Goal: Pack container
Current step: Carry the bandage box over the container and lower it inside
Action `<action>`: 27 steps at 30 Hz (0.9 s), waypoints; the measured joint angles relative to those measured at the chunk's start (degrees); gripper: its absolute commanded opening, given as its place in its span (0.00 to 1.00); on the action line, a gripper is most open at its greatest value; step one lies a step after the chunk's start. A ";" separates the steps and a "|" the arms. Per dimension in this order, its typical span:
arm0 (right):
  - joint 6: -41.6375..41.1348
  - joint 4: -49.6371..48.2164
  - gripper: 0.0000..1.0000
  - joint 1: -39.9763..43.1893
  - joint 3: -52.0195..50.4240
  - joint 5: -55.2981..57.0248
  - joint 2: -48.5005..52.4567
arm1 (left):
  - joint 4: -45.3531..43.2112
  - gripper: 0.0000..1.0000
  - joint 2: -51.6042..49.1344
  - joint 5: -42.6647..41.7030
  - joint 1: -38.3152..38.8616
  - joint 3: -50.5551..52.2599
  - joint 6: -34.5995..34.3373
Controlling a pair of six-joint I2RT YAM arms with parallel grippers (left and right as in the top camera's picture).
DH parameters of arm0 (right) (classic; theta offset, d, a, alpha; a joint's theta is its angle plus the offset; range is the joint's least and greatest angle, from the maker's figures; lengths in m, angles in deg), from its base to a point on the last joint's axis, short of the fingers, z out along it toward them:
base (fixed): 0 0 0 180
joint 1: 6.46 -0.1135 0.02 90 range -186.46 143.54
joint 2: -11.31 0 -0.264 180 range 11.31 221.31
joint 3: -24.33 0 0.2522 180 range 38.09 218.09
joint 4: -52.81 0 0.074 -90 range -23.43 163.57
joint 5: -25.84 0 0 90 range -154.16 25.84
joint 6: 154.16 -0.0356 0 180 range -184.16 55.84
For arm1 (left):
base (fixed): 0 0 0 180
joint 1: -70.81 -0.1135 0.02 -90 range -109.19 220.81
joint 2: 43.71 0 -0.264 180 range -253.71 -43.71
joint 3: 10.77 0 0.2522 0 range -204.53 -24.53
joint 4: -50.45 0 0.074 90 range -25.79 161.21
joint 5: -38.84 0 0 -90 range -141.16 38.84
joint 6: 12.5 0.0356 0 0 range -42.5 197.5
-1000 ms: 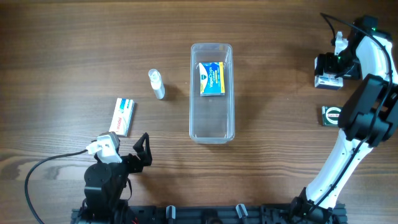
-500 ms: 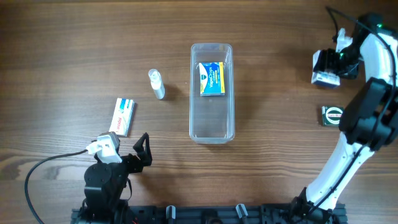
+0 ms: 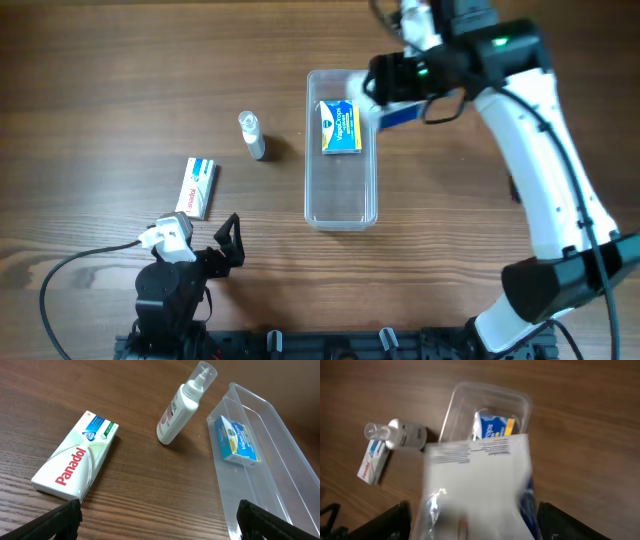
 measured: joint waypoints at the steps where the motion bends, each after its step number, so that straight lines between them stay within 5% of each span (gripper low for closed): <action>1: -1.57 -0.61 0.82 -1.70 -0.11 1.44 0.39 | 0.00 1.00 0.00 0.00 0.00 0.00 0.00; 6: -7.85 -4.92 0.84 -8.52 -0.15 6.05 8.26 | 0.00 1.00 0.00 0.00 0.00 0.00 0.02; 16: -8.94 -2.91 0.90 -8.61 -0.79 6.75 14.01 | 0.00 1.00 0.00 0.00 0.00 0.00 0.00; 24: 2.34 13.03 0.96 -8.61 -0.90 2.89 8.85 | 0.00 1.00 0.00 0.00 0.00 0.00 0.00; 27: 3.87 12.11 1.00 -8.68 -0.90 -1.70 8.59 | 0.00 1.00 0.00 0.00 0.00 0.00 0.02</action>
